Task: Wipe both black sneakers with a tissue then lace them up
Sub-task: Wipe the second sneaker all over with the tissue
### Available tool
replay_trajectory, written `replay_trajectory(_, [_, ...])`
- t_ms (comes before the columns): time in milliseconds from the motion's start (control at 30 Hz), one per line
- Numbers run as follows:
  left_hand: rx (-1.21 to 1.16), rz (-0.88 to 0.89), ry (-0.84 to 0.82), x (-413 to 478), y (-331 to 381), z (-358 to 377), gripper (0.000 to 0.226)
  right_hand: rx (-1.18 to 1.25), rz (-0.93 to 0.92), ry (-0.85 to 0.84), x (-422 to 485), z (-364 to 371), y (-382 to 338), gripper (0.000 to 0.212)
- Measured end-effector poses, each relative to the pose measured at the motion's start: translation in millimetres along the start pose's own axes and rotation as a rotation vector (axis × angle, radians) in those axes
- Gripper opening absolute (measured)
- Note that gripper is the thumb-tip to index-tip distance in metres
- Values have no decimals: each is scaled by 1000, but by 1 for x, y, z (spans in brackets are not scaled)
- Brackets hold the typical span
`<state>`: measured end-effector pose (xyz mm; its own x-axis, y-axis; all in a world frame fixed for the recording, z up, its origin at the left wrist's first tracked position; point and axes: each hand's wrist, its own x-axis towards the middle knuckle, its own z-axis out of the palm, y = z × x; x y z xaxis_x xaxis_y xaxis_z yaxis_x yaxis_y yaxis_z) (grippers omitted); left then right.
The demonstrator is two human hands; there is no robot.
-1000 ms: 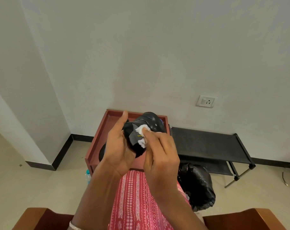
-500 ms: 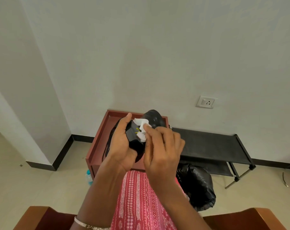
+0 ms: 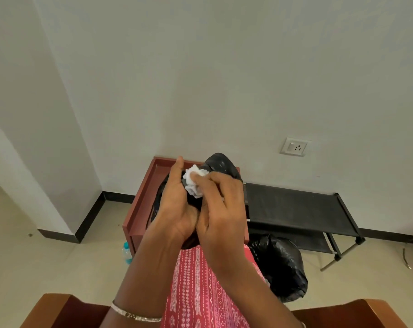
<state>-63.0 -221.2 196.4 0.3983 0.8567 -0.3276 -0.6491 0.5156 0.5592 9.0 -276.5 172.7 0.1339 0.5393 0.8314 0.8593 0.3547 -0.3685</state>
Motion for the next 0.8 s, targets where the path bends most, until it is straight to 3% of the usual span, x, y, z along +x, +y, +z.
replay_trajectory(67, [-39,-79,-2,2,6,-2,78,20,-62,11,-16,-2,2,31])
replay_trajectory(233, [24,-77,24,10,9,-5,84,63,-88,16,-29,1,5,31])
replay_trajectory(367, [-81,-118,-33,7,8,-5,79,49,-66,26,-12,2,1,12])
replay_trajectory(500, [-131,-118,-60,12,9,-11,68,70,-67,20,-17,6,2,24])
replay_trajectory(700, [-147,8,2,14,12,-13,67,107,-102,27,-43,10,23,14])
replay_trajectory(800, [-123,-4,-3,13,9,-9,62,112,-45,53,-25,7,18,22])
